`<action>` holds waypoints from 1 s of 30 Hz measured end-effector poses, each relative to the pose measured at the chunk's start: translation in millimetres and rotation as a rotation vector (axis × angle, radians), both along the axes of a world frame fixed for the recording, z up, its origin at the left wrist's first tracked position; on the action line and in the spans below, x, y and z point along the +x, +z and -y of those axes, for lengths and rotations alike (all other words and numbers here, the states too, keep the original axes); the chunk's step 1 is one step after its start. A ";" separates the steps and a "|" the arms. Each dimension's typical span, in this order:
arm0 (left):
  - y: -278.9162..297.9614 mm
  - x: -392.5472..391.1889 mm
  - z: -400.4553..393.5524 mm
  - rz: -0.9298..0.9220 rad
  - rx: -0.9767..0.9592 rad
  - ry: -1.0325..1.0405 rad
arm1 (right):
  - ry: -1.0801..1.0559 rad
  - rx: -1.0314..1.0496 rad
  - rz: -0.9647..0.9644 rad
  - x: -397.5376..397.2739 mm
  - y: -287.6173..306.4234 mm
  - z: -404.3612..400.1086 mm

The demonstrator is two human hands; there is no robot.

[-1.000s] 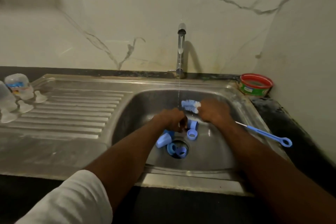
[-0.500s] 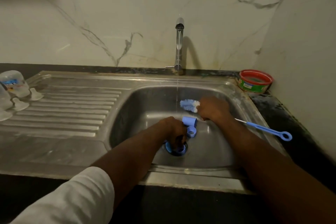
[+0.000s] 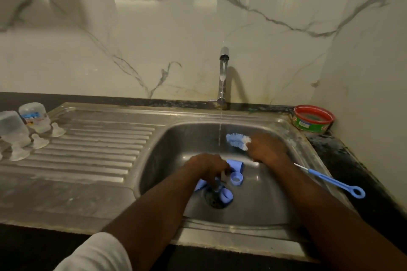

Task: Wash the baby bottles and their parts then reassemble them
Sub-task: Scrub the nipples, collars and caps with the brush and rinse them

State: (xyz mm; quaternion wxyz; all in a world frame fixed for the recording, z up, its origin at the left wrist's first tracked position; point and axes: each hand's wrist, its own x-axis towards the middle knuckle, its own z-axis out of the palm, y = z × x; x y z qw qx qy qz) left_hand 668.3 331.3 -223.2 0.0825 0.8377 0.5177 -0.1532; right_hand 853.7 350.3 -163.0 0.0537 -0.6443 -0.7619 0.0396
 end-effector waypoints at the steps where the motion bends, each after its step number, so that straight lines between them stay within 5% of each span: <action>1: 1.7 -8.9 -5.4 0.057 0.042 0.070 | -0.038 0.038 -0.009 2.5 1.4 0.8; 7: 8.8 -23.3 -29.6 0.684 0.422 0.380 | -0.081 0.134 -0.034 4.9 4.8 6.8; 14: 26.5 13.5 -48.3 1.618 0.346 0.677 | -0.053 0.191 -0.047 6.4 13.6 13.8; 18: 32.3 11.5 -53.7 1.865 0.252 0.898 | -0.029 0.245 -0.103 3.5 15.0 16.4; 21: 45.6 5.5 -50.8 2.157 0.002 1.079 | -0.006 0.339 -0.176 -4.2 21.0 20.6; 30: 53.6 16.7 -26.4 2.315 -0.193 0.894 | 0.077 0.331 -0.182 -39.0 33.0 31.4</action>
